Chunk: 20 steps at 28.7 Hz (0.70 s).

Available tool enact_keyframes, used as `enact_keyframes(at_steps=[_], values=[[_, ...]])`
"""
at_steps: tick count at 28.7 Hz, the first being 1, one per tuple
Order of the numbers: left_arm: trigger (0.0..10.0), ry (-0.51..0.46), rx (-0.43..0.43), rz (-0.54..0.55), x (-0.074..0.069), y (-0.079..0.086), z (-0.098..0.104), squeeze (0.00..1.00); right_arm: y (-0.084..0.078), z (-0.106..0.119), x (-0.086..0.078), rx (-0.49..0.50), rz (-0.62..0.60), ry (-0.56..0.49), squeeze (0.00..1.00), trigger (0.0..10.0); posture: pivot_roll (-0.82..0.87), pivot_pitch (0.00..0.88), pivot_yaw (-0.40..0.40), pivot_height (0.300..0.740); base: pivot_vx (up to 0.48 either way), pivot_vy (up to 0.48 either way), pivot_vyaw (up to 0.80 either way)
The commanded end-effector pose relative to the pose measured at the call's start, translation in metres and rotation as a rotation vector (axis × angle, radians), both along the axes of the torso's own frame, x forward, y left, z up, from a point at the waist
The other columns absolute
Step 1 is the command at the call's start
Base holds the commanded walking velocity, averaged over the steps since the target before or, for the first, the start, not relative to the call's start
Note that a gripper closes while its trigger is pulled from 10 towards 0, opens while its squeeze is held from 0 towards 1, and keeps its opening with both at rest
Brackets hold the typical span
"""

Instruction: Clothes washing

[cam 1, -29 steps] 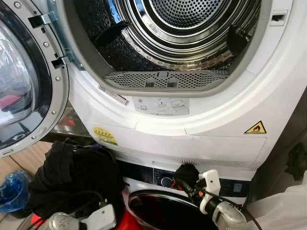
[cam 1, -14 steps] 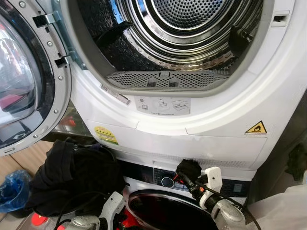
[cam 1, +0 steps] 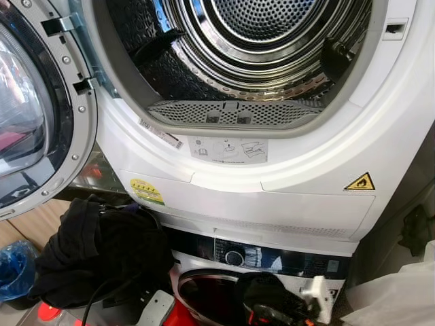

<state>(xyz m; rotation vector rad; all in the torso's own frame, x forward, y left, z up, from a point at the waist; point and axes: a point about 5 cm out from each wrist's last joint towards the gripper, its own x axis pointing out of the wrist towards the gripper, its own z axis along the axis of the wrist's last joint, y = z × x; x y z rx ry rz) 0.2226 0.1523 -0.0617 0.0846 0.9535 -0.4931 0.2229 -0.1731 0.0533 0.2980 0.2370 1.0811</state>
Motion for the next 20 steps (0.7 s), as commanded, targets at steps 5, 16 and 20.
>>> enact_keyframes(at_steps=[5,16,20], values=[[10.0,0.038,0.031,-0.027,-0.005,-0.002,-0.004,0.00,0.026,0.069,-0.003,0.264,0.130,-0.182,0.00,0.0,-0.15,0.009,0.119,0.740,0.000,0.000,0.00],[10.0,0.032,0.028,0.016,-0.006,0.001,-0.005,0.00,0.036,0.163,-0.005,0.536,0.165,-0.467,0.00,0.0,-0.14,0.010,0.121,0.740,0.000,0.000,0.00],[10.0,0.024,0.035,0.013,-0.005,0.003,-0.004,0.00,0.060,0.216,0.033,0.578,-0.084,-0.632,0.00,0.0,-0.13,0.002,0.129,0.740,0.000,0.000,0.00]])
